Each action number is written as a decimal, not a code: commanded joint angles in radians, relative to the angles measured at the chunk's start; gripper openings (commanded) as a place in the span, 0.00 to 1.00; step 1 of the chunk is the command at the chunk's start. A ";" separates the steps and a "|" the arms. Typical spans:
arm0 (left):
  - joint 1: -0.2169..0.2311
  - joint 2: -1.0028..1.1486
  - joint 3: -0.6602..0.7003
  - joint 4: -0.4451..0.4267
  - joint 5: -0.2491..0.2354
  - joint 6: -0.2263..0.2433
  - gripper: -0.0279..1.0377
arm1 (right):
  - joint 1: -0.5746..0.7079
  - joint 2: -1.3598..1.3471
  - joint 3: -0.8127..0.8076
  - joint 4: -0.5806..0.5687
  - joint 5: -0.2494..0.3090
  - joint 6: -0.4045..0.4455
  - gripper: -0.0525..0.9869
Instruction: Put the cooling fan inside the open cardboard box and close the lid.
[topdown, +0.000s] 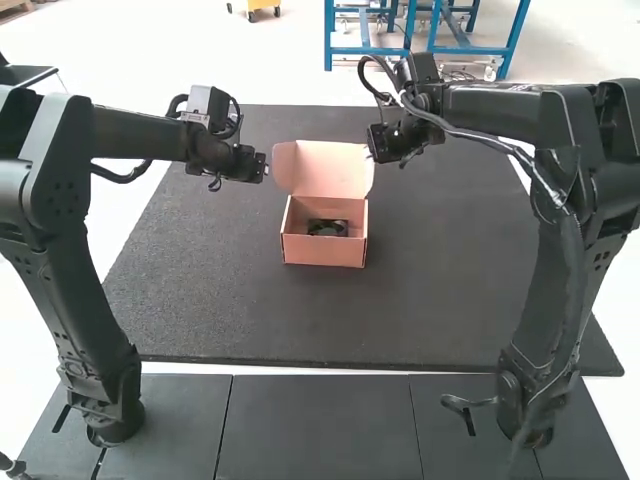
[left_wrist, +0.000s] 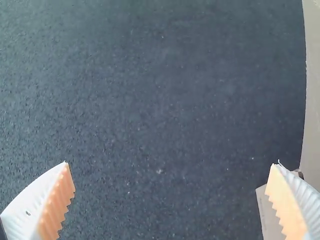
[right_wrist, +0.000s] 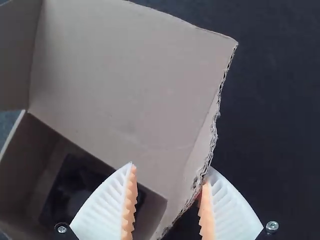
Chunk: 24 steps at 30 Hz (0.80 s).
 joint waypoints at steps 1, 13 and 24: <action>-0.006 0.023 0.043 0.012 -0.003 0.002 0.87 | -0.013 0.004 0.021 0.003 -0.009 -0.001 0.26; -0.026 0.046 0.070 0.023 0.005 0.005 0.87 | -0.013 0.004 0.021 -0.013 -0.009 -0.010 0.13; -0.049 0.043 0.090 -0.003 0.020 0.005 0.87 | -0.007 0.004 0.022 -0.020 -0.011 -0.021 0.04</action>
